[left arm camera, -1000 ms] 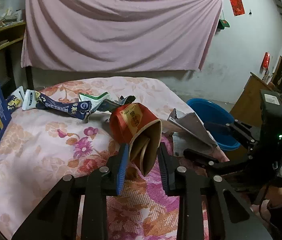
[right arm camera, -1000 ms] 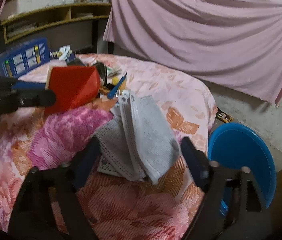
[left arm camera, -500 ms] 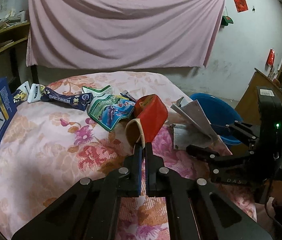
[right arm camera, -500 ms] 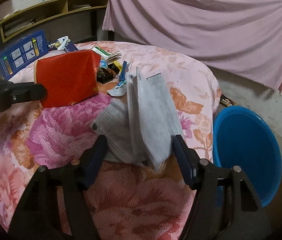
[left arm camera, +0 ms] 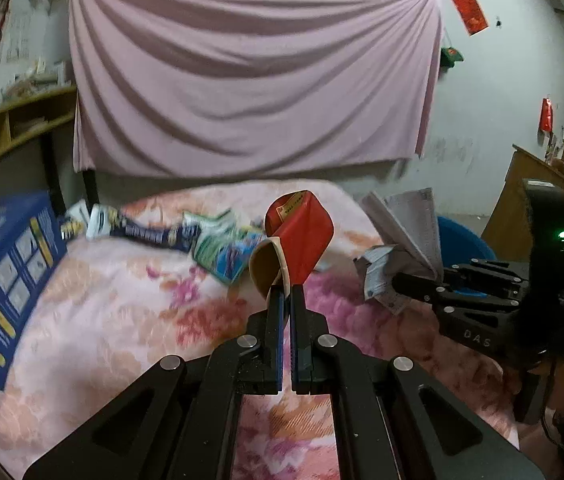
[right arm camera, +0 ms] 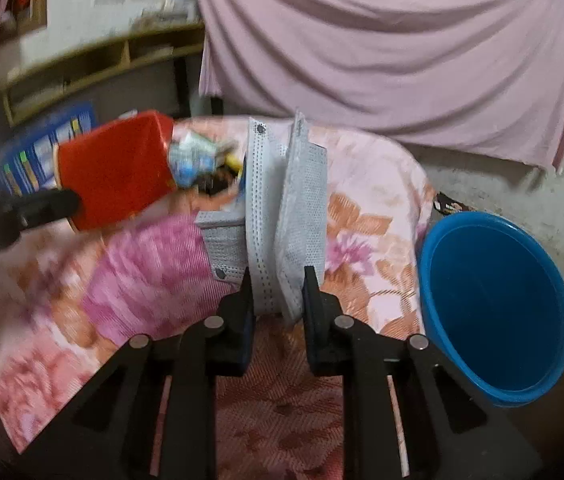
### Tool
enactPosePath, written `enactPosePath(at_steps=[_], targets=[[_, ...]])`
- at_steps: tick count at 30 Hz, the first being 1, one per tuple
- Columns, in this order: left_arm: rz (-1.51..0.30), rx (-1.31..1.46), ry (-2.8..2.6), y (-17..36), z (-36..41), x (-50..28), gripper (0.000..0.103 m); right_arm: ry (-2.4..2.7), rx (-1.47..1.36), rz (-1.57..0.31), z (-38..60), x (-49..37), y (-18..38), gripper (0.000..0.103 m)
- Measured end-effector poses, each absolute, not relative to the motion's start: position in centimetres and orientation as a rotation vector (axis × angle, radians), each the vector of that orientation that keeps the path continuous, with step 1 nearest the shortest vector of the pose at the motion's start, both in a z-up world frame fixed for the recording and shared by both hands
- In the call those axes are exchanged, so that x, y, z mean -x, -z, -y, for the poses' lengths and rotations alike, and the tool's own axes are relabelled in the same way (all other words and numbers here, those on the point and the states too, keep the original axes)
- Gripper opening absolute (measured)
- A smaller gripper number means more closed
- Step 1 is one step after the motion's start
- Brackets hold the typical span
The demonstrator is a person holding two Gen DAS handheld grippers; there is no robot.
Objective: Collect trash
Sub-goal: 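Carry cup and masks over the blue basin and open both tools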
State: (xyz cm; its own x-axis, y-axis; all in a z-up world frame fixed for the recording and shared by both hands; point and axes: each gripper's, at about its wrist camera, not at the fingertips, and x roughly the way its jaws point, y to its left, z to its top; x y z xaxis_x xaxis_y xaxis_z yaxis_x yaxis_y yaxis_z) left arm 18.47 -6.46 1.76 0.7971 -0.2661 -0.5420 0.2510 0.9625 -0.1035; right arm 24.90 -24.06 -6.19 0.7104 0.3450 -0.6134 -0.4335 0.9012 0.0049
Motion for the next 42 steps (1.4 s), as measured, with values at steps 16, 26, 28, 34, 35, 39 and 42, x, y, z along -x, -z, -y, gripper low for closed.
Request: enactPosePath(at_steps=[16, 26, 28, 34, 35, 39, 42], targets=[[-0.391, -0.067, 0.465, -7.7, 17.2, -23.3, 0.001, -0.069, -0.111, -0.218, 35.1, -22.5, 0.1, 0.052], [-0.524, -0.069, 0.580, -5.6, 25.1, -29.0, 0.001, 0.106, -0.247, -0.356, 41.7, -26.2, 2.1, 0.053], [-0.557, -0.066, 0.588, -4.6, 26.1, -30.0, 0.001, 0.119, -0.259, -0.387, 42.4, -26.4, 2.9, 0.054], [-0.659, -0.045, 0.599, -2.0, 28.1, -33.1, 0.001, 0.125, -0.288, -0.497, 43.6, -28.1, 5.1, 0.062], [-0.673, -0.041, 0.596, -1.8, 28.3, -33.7, 0.001, 0.125, -0.288, -0.508, 43.9, -28.2, 5.4, 0.065], [-0.699, -0.037, 0.595, -1.1, 28.1, -34.4, 0.002, 0.129, -0.293, -0.543, 44.1, -28.7, 5.9, 0.075], [-0.709, -0.028, 0.586, -0.4, 27.6, -34.2, 0.006, 0.133, -0.296, -0.557, 44.4, -29.1, 6.1, 0.079]])
